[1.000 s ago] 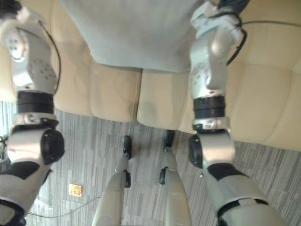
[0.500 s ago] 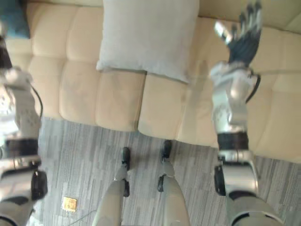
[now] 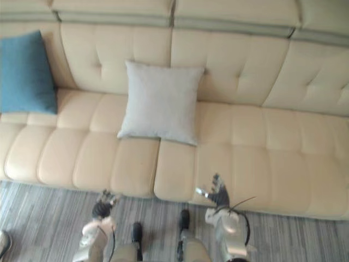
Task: Pick up cushions and gather them together orderly.
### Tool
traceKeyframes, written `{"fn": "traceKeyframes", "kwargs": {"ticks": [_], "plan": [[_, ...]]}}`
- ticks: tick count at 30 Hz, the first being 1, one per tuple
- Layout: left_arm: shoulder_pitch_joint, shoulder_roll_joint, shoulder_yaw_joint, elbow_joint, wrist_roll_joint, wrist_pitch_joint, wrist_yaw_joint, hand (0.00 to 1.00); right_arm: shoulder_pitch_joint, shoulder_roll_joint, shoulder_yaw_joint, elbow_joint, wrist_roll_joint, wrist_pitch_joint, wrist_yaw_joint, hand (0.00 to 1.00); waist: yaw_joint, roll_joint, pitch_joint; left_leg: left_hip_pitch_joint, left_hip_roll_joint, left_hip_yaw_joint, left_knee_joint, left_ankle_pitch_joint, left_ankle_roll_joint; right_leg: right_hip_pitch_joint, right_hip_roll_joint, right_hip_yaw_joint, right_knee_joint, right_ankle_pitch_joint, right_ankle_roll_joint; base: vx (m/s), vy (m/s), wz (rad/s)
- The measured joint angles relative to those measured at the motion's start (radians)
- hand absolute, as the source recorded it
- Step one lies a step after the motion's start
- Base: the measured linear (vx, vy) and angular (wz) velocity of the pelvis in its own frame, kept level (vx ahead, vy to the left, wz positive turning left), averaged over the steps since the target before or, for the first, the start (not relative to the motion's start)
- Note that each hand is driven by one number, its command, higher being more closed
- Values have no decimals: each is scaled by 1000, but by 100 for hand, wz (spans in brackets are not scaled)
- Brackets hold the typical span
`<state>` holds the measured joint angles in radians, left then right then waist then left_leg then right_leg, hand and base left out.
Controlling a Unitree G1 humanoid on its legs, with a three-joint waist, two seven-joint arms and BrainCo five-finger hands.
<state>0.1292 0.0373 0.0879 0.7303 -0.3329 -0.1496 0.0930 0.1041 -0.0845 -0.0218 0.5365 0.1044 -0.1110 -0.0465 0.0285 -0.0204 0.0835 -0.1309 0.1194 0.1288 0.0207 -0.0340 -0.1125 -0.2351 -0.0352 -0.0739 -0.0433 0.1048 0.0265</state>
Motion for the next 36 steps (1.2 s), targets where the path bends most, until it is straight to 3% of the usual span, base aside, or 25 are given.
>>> {"fn": "traceKeyframes", "kwargs": {"ticks": [7,10,17,18,19,20,21,22,23,24,26,27,28,29,30,31,33,34,36], "plan": [[12,-14,107,232,138,42,-3,0,3,7,-39,276,-97,32,7,0,-13,12,-63,103,-20,24,-3,-34,11,108,-15,36,-45,13,14,42,43,-11],[10,-13,121,264,158,58,-5,0,3,6,-82,318,-105,36,7,0,-22,18,-70,137,-26,40,-3,-42,13,131,-18,59,-45,17,20,14,31,-22],[-2,-10,114,262,199,67,-8,0,-4,10,-94,338,-105,44,5,0,-21,6,-60,165,-20,137,35,-76,14,106,-6,144,4,21,35,-31,24,-44],[-16,2,107,257,218,69,-8,0,-7,19,-93,327,-104,44,4,0,-23,-13,-47,141,-18,179,100,-103,29,64,0,165,47,21,46,-96,27,-58],[-23,4,108,256,223,70,-7,0,-7,24,-93,318,-104,44,4,0,-23,-15,-46,127,-17,189,113,-106,34,54,0,170,45,31,62,-140,-4,-66],[-29,1,108,248,228,68,-5,0,-23,25,-92,306,-104,41,0,0,-22,0,-47,100,7,217,120,-105,46,48,-8,158,18,49,100,-145,-16,-45],[-49,-2,108,235,235,69,-1,0,-51,31,-91,310,-104,45,-1,0,-25,4,-23,91,24,237,125,-99,38,-17,-31,9,251,-87,4,-123,-29,-42],[-55,-2,98,225,236,69,2,0,-52,32,-91,311,-105,46,-1,0,-26,11,-15,102,34,240,125,-93,34,-39,-60,-81,412,-170,-25,-1,-31,-36],[-57,0,82,211,239,69,3,0,-46,34,-91,316,-105,47,-3,0,-29,10,-15,117,42,249,128,-86,31,-25,-109,-165,540,-232,-11,43,-93,-39],[-56,13,80,210,244,69,4,0,-46,37,-89,332,-105,46,-4,0,-29,-26,-26,110,32,271,171,-87,31,-6,-157,-214,556,-250,-2,30,-99,-51],[-71,15,78,216,244,76,3,0,-94,31,-67,355,-106,48,-9,0,-25,-42,-16,55,15,245,218,-113,54,13,-126,-222,459,-206,-37,-164,-79,-98],[-69,-14,81,229,238,71,7,0,-143,-10,-69,367,-108,51,-15,0,-15,37,-22,35,30,221,104,-27,97,56,-75,-232,365,-201,-50,-191,-13,-115],[-75,-13,78,227,233,67,11,0,-165,-11,-69,372,-108,52,-15,0,-24,33,-17,48,32,238,98,-25,57,46,-108,-261,441,-242,-49,-91,2,-90],[-98,3,71,229,229,71,20,0,-186,-8,-55,383,-107,52,-20,0,-29,2,-8,37,11,265,104,-10,58,64,-149,-252,458,-304,15,-61,-152,-64],[-109,23,53,229,228,71,21,0,-194,-2,-46,394,-107,52,-17,0,-18,-18,1,28,18,297,111,-8,47,78,-145,-224,368,-318,37,-121,-252,-92],[-117,28,47,244,224,73,21,0,-218,-3,-43,395,-106,52,-15,0,-14,3,21,22,59,314,132,-7,23,116,-79,-197,253,-253,14,-144,-250,-101],[-103,7,29,262,224,75,18,0,-216,-19,-43,394,-107,51,-15,0,-23,24,40,55,98,298,135,-6,15,181,-10,-141,133,-178,-13,-99,-169,-92],[-99,0,28,265,224,76,17,0,-211,-25,-44,399,-107,52,-16,0,-22,28,41,67,97,274,132,-7,13,187,-2,-121,126,-171,-17,-70,-132,-95],[-89,-11,30,263,225,73,12,0,-209,-42,-48,420,-106,52,-18,0,-19,35,39,80,78,124,133,-31,-6,171,24,-32,121,-156,-28,-60,-73,-120]]}}
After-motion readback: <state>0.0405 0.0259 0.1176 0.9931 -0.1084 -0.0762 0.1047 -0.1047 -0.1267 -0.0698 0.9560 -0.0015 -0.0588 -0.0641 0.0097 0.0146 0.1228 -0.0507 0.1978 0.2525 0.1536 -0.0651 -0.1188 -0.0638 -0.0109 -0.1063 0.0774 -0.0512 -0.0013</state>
